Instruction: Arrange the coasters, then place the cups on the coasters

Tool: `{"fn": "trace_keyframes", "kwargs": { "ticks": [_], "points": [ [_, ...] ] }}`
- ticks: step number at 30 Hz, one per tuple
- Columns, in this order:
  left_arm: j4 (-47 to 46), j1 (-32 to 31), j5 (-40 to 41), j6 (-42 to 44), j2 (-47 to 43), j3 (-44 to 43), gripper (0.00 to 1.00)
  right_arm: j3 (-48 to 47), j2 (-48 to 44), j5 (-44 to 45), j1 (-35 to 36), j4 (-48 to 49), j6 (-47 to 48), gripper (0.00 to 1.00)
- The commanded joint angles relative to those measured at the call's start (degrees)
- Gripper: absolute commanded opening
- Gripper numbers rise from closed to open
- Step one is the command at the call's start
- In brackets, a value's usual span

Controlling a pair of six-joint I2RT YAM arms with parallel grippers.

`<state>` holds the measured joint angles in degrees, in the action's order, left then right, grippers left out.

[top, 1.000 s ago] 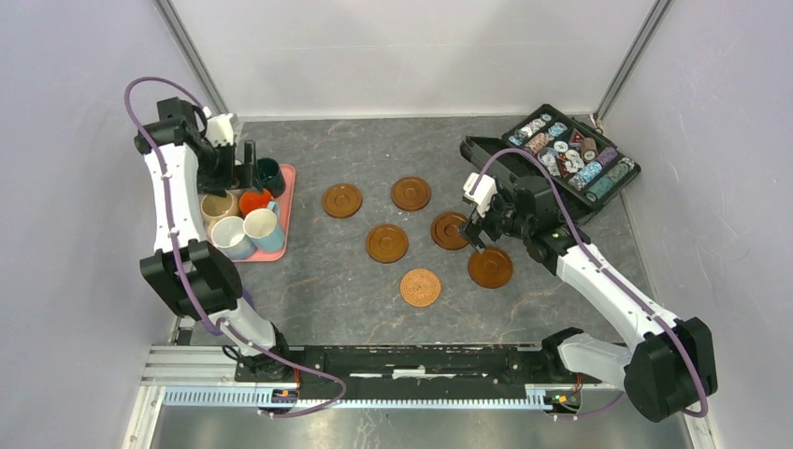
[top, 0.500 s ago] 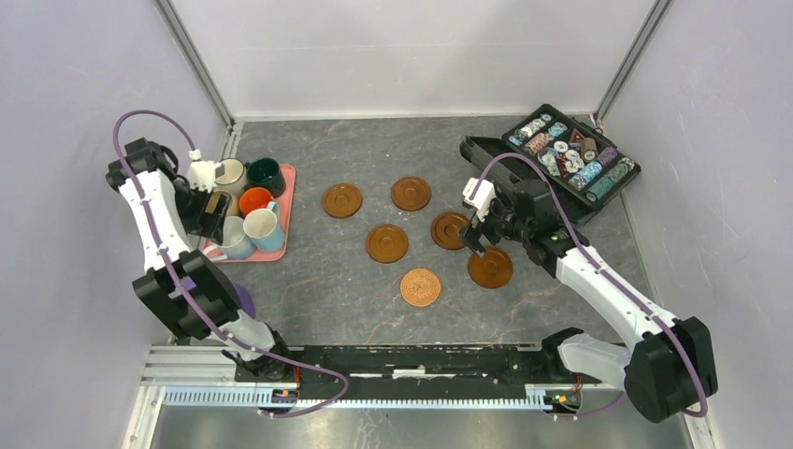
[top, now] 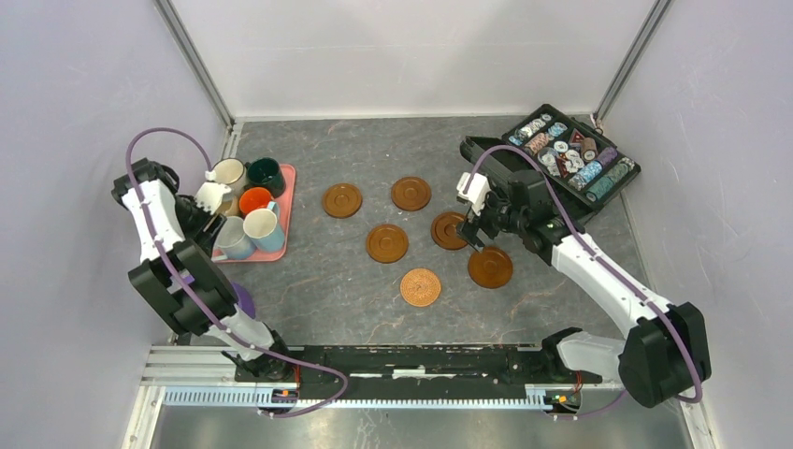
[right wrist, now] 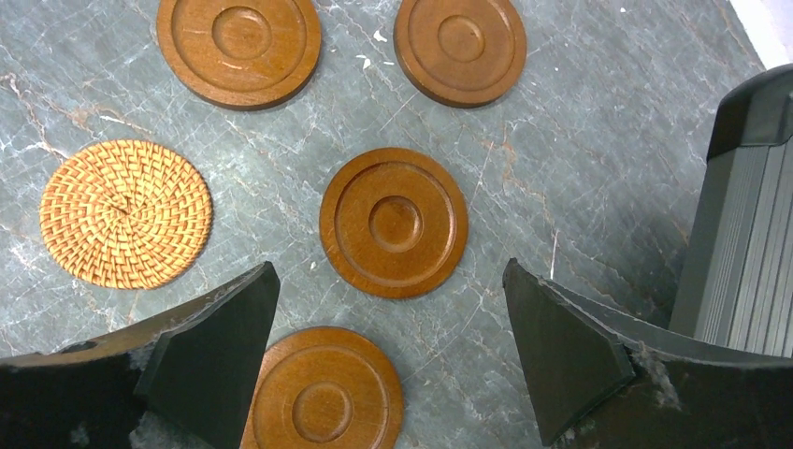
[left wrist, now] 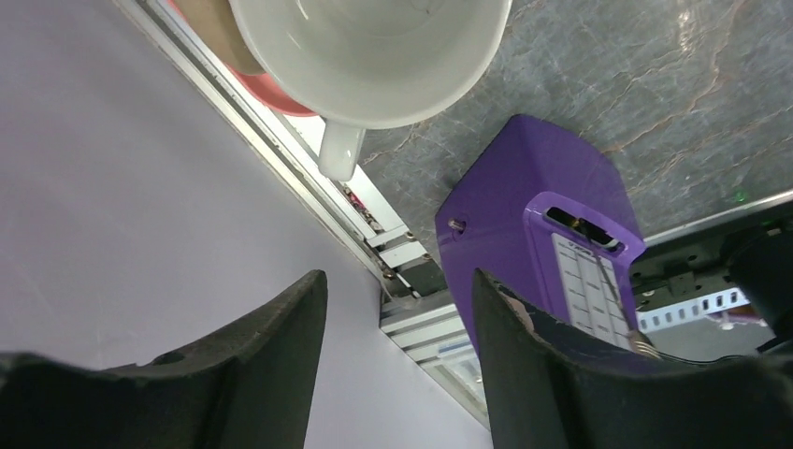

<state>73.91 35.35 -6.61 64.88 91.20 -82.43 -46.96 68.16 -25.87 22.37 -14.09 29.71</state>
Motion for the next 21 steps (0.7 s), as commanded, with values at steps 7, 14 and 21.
{"fn": "trace_keyframes", "kwargs": {
  "ticks": [7, 14, 21],
  "points": [
    [-0.5, 2.2, -4.0, 14.6, 6.3, -2.4, 0.68, -6.4, 3.5, -0.2, -0.2, -2.0, 0.5, 0.98],
    [-4.7, 2.2, -6.6, 16.5, 10.3, -2.6, 0.67, -8.4, 4.5, 0.8, -0.1, -3.9, 0.6, 0.98],
    [-7.7, 2.3, -9.0, 19.8, 11.8, 0.6, 0.63, -9.8, 4.5, 2.4, -0.1, -5.5, 0.5, 0.98]
  ]
}}
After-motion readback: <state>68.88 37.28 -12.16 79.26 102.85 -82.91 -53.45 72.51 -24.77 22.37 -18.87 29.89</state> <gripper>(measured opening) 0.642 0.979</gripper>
